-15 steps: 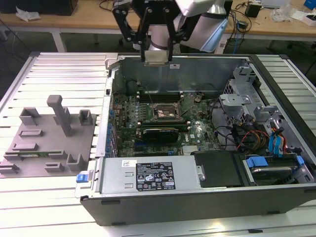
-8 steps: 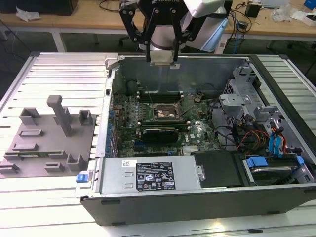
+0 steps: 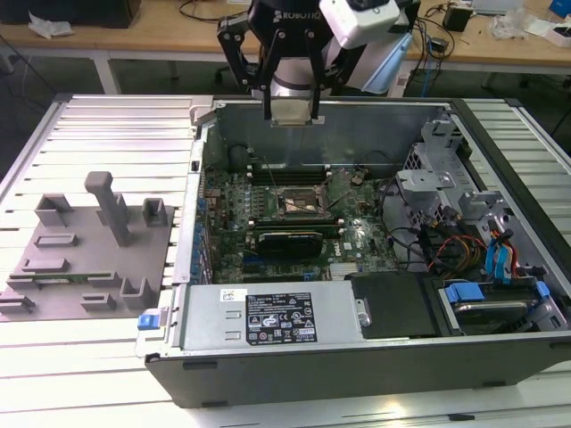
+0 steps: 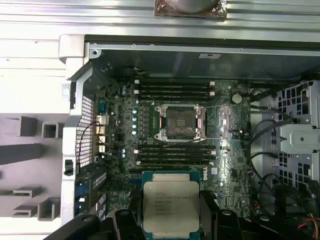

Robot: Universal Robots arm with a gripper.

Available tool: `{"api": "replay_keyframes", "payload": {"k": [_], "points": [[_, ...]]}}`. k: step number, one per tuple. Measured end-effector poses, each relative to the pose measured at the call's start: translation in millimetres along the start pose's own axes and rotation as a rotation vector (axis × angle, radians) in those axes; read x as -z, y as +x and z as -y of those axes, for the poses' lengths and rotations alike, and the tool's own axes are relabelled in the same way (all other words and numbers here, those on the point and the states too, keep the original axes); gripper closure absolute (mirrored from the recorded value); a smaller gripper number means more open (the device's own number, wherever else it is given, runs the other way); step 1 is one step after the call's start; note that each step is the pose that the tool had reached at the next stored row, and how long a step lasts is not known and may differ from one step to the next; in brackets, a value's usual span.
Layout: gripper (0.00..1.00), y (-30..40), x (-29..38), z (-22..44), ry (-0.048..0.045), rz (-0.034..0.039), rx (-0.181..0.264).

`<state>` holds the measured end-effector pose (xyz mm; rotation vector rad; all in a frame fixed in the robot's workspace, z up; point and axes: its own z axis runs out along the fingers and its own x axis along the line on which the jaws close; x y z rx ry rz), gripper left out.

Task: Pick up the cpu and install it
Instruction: 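Pick up the cpu and move it towards the insertion slot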

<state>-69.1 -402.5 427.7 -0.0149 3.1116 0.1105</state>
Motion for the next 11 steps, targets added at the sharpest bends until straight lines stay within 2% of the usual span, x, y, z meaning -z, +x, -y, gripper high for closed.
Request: {"api": "replay_keyframes", "payload": {"k": [11], "points": [[0.46, -8.0, -27.9, -11.8, 0.0, -0.0038, 0.0]]}}
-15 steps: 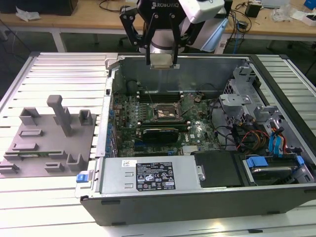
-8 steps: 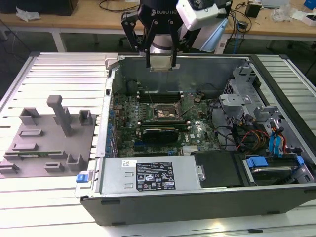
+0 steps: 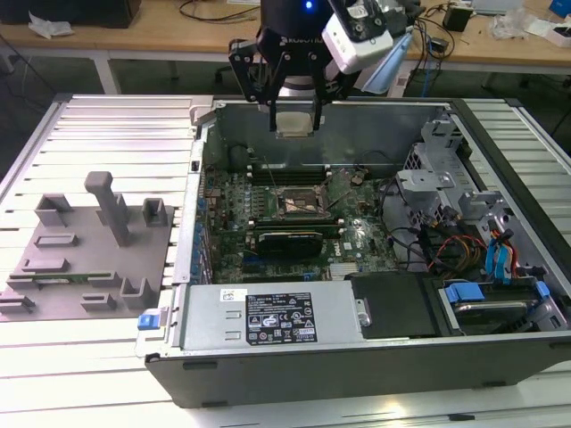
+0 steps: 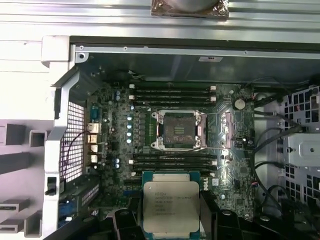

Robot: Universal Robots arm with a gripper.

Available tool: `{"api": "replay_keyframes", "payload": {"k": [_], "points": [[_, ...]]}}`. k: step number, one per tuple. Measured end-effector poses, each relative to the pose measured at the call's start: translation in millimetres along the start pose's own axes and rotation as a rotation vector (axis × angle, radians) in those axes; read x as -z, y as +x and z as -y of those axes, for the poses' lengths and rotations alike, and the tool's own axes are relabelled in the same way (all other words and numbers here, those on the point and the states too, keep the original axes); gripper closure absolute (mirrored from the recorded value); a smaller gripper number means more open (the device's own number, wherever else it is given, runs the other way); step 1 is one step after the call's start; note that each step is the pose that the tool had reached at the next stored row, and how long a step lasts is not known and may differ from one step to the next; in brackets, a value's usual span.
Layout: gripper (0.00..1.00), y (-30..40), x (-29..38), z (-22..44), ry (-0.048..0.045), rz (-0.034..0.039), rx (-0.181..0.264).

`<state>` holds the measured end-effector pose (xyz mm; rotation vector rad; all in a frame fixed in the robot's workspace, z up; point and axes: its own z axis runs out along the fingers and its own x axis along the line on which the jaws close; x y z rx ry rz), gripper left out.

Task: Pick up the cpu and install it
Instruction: 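Pick up the cpu and move it towards the insertion slot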

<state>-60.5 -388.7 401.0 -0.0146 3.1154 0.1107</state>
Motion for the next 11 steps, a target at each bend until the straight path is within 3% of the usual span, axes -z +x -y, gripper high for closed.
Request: {"api": "replay_keyframes", "payload": {"k": [11], "points": [[0.46, -10.0, -31.7, -6.2, 0.0, -0.0077, -0.001]]}}
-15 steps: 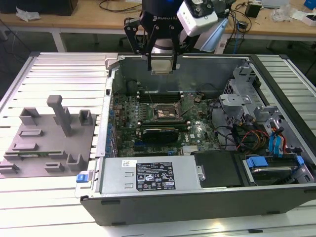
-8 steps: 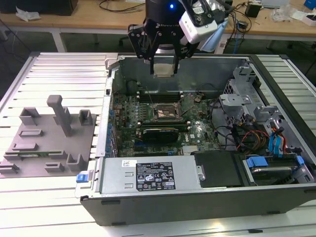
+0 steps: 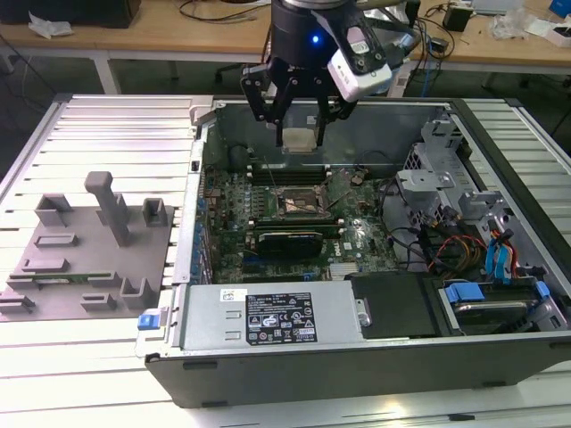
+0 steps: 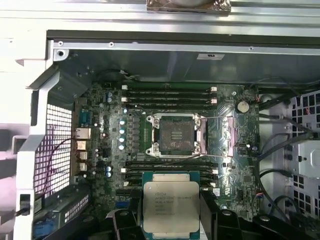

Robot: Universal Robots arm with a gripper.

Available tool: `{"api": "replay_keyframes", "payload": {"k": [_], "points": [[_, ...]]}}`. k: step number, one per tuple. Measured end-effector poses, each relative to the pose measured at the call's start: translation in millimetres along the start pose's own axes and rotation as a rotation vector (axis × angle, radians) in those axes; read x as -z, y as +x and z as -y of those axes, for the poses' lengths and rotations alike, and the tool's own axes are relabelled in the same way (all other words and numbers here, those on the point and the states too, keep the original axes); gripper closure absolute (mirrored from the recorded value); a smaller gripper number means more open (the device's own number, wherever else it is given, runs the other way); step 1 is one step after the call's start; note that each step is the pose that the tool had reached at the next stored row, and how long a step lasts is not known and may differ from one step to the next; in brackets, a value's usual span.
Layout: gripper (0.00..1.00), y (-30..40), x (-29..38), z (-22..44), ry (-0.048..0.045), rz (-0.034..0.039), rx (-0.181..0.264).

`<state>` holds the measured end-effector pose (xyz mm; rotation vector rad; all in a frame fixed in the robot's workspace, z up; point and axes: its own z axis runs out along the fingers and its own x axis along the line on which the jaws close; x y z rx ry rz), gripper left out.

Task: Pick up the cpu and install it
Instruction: 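Pick up the cpu and move it towards the insertion slot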

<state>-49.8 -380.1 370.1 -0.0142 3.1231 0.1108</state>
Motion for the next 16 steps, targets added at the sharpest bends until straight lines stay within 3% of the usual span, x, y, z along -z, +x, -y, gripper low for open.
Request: {"api": "replay_keyframes", "payload": {"k": [8, 16], "points": [[0.46, -7.5, -17.1, -0.5, 0.0, -0.0057, 0.0], [0.46, -8.6, -36.4, -4.6, 0.0002, -0.0086, 0.0]]}}
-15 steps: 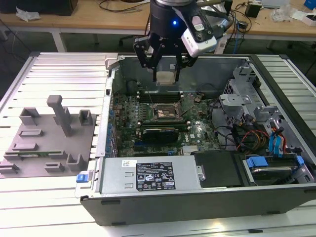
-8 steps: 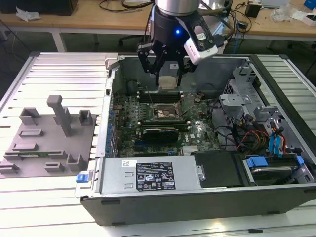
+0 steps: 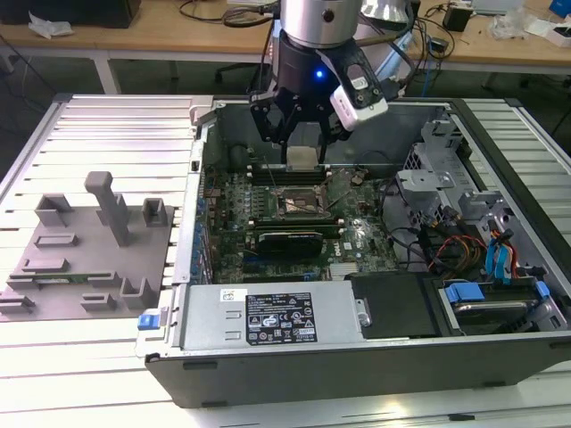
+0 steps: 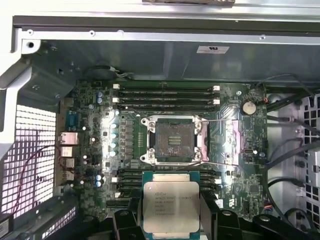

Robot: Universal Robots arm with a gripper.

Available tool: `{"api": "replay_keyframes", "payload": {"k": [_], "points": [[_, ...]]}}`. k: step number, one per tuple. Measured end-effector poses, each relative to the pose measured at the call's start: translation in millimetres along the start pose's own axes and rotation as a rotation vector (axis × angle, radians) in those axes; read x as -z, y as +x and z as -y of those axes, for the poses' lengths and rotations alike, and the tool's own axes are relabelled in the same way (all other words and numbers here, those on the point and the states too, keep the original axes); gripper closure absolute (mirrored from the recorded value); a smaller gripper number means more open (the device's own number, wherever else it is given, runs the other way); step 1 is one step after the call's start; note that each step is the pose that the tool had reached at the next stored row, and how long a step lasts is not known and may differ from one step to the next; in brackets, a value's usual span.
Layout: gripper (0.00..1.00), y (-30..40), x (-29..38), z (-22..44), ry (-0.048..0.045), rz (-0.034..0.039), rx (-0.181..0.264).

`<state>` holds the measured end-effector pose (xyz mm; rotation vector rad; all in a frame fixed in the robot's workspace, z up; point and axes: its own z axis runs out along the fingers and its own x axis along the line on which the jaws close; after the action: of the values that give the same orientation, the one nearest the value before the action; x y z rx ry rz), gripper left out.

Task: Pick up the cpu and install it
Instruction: 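Pick up the cpu and move it towards the insertion slot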

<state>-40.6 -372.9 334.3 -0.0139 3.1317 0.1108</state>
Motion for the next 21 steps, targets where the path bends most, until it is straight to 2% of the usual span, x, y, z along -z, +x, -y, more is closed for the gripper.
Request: {"api": "replay_keyframes", "payload": {"k": [7, 12, 16, 19, 21], "points": [[0.46, -0.9, -17.0, -2.4, -0.0003, -0.0018, 0.0], [0.46, -5.3, -24.2, -5.9, -0.0002, -0.0027, 0.0], [0.46, -8.6, -28.0, -13.6, -0.0002, -0.003, 0.0], [0.46, -9.3, -32.0, -24.9, -0.0003, -0.0029, 0.0], [0.46, -9.3, -33.6, -28.7, -0.0003, -0.003, 0.0]]}}
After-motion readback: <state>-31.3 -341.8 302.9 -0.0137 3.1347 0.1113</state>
